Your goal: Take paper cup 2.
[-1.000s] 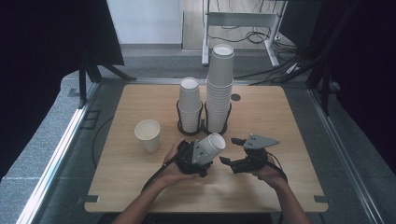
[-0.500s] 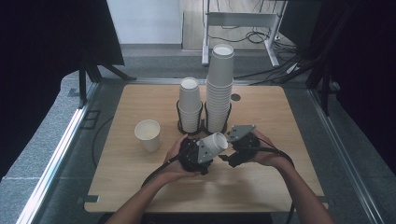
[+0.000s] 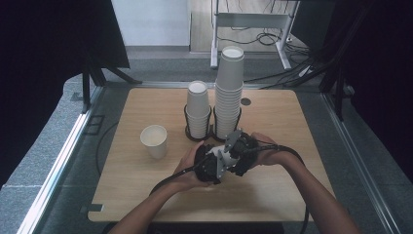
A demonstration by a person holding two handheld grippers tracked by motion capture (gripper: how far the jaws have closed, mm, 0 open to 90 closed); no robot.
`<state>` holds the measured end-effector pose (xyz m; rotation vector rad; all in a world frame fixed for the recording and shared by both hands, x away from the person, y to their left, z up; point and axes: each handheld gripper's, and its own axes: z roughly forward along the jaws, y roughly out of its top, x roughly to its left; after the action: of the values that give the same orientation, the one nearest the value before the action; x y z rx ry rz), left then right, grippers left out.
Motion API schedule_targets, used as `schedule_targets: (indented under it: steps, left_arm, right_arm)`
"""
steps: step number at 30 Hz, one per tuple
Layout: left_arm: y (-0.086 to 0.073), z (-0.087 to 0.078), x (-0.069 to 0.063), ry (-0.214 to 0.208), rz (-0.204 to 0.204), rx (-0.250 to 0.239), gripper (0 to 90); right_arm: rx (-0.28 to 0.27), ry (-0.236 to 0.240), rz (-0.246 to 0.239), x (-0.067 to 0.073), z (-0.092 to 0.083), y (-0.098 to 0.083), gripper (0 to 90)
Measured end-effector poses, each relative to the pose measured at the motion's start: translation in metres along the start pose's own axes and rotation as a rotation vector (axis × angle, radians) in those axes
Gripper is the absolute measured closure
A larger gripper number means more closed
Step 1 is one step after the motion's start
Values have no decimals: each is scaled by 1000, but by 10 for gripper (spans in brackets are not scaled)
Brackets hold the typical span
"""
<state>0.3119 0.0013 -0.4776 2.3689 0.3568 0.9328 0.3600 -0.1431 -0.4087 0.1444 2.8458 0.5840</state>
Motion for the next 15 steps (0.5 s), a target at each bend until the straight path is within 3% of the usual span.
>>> schedule_targets:
  steps: [2,4,12,13,14,15]
  left_arm:
    - [0,1,-4,14,-6,-9,123]
    - [1,2,-6,14,21,-3,123]
    - [1,7,-11,7,43,16,117]
    - [2,6,-10,3,63,36,114]
    - [2,6,-10,-4,57,33,107]
    - [1,7,-12,-11,25,6,99]
  right_arm:
    - [11,28,-3,-1,4,1,144]
    - [19,52,3,-2,7,1,174]
    - [51,100,-6,-6,12,-1,208]
    - [50,106,-9,-6,12,-2,213]
    - [47,109,-8,-6,12,-3,215]
    - [43,116,-5,-6,11,-5,217]
